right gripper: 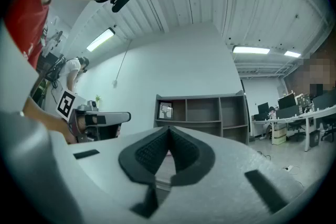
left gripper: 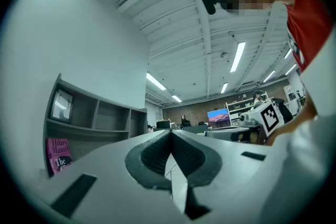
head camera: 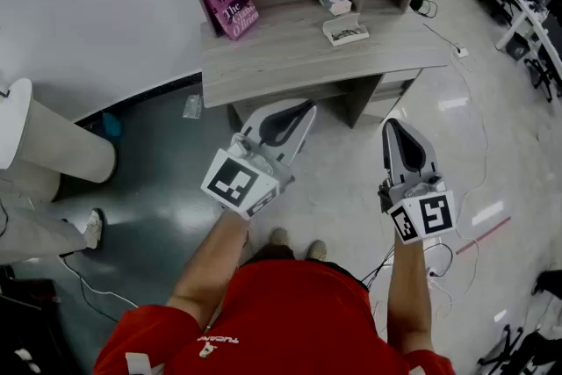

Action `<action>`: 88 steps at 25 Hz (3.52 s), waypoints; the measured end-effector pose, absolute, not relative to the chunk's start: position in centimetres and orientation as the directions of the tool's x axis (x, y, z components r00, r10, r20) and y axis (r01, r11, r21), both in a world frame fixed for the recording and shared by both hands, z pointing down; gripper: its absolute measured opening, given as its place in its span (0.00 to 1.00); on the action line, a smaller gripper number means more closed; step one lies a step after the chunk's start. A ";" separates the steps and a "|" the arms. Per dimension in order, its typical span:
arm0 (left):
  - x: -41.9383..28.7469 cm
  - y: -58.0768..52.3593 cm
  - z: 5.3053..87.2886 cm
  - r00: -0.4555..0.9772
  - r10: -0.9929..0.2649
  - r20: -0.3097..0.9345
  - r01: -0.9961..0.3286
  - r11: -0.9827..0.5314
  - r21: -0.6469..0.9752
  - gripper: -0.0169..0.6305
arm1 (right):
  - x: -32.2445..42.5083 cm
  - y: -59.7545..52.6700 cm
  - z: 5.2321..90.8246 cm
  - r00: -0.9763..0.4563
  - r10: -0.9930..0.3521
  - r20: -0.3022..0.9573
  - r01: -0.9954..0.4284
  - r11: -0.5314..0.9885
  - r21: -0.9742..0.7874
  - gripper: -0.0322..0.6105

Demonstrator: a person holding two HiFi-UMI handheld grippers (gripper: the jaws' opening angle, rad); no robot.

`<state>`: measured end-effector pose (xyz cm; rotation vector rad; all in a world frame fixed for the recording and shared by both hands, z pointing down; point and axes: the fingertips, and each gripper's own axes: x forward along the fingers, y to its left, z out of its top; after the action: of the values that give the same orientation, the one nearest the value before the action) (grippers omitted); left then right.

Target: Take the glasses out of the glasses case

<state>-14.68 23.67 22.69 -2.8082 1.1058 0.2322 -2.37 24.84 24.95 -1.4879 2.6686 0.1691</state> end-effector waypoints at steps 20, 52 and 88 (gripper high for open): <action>-20.6 22.0 23.0 0.731 -0.647 -0.217 -0.667 -0.744 -0.026 0.04 | -7.0 24.3 24.4 -0.492 -0.860 -0.133 -0.870 0.490 0.050 0.06; -7.8 -7.6 29.2 0.723 -0.688 -0.062 -0.691 -0.721 -0.049 0.04 | 6.6 -3.7 27.3 -0.530 -0.840 -0.112 -0.847 0.520 0.112 0.06; -0.3 -28.9 55.6 0.589 -0.324 0.740 -0.504 -0.863 0.024 0.23 | 12.1 -19.9 33.5 -0.456 -0.889 0.049 -0.887 0.458 0.060 0.06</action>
<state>-0.29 -28.89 55.61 -3.0029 0.7957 -1.3182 12.10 -19.87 33.55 -1.6734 2.7443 0.0410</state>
